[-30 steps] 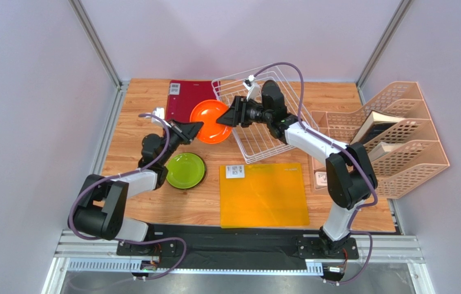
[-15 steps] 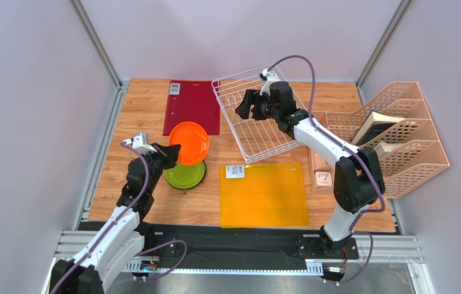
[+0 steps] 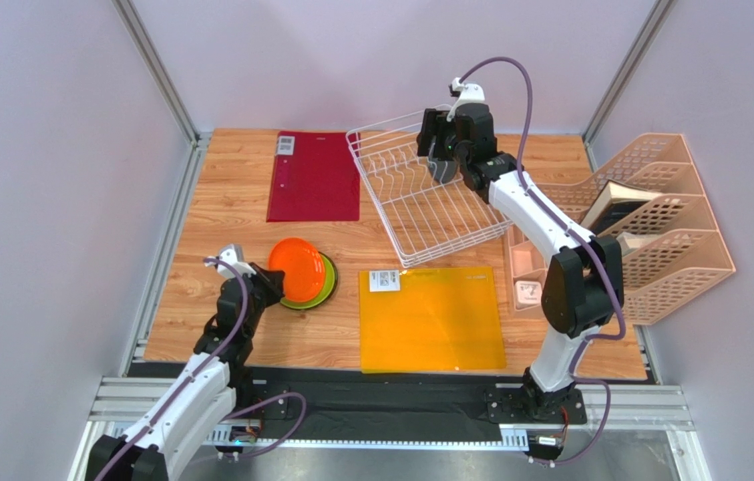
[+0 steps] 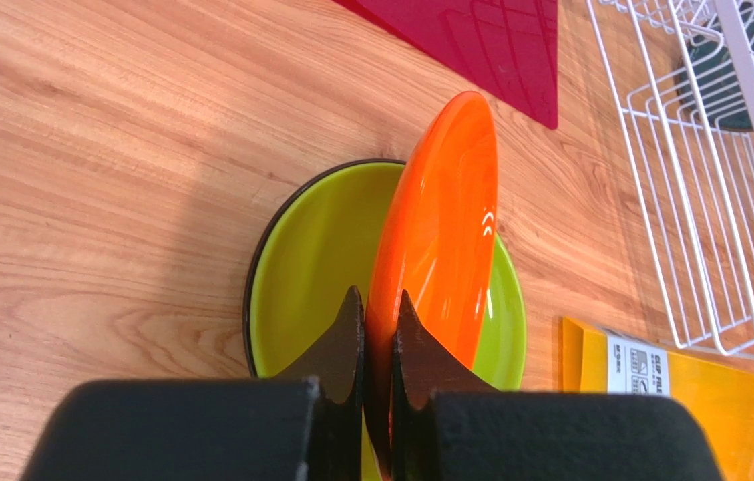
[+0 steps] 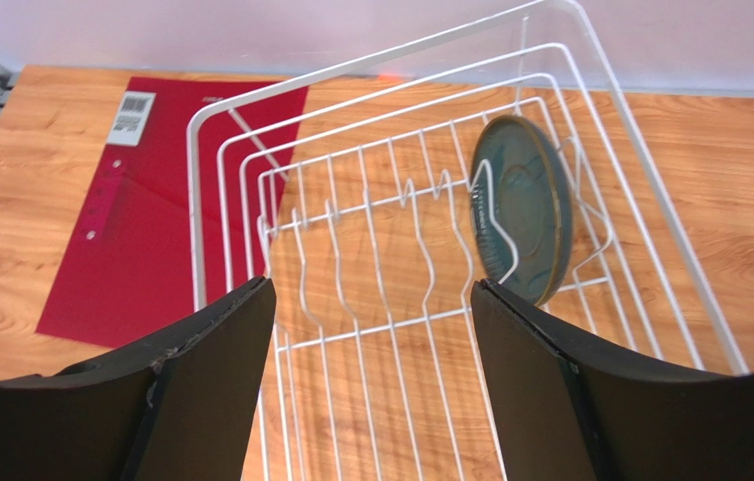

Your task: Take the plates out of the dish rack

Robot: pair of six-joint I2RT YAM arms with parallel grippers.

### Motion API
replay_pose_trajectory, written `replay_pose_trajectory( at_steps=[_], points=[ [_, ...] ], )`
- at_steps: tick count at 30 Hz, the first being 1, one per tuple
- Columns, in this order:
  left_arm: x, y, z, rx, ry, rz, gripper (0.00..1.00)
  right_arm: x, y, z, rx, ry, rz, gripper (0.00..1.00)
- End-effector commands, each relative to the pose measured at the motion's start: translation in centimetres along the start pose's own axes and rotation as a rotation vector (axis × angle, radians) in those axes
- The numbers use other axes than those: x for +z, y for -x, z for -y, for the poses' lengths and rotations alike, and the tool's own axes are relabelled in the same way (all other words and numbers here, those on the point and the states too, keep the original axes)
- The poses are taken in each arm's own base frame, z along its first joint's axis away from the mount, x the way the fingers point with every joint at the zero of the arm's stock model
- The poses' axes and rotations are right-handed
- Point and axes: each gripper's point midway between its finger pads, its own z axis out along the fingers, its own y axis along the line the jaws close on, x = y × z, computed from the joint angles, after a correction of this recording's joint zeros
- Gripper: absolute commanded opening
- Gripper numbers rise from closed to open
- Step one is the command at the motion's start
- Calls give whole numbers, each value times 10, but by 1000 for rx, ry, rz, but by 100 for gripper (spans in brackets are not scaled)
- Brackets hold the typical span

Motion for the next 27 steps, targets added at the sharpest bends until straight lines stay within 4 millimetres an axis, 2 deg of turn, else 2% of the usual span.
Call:
replay_pose_trajectory(
  at_steps=[1, 2, 3, 5, 6, 12, 14, 18, 20, 27],
  points=[
    [4, 4, -6, 22, 38, 23, 1, 20, 12, 25, -34, -92, 23, 77],
    [6, 3, -6, 23, 38, 19, 3, 24, 10, 28, -37, -100, 17, 77],
    [6, 3, -5, 24, 36, 18, 12, 27, 14, 34, -36, -128, 25, 77],
    [7, 1, -5, 26, 35, 6, 18, 41, 1, 44, -36, -151, -7, 77],
    [7, 0, -6, 27, 39, 3, 25, 48, -2, 51, -34, -177, -13, 77],
    [6, -2, -8, 30, 54, -12, 34, 65, -19, 81, -42, -271, -43, 77],
    [5, -2, -9, 32, 57, -14, 38, 66, -19, 86, -41, -286, -43, 77],
    [4, -2, -11, 42, 65, -23, 53, 66, -22, 95, -50, -321, -47, 77],
    [3, -3, -11, 65, 66, -32, 55, 67, -19, 99, -58, -336, -39, 78],
    [1, 5, -10, 85, 69, -12, 69, 88, -33, 103, -96, -327, -75, 75]
  ],
)
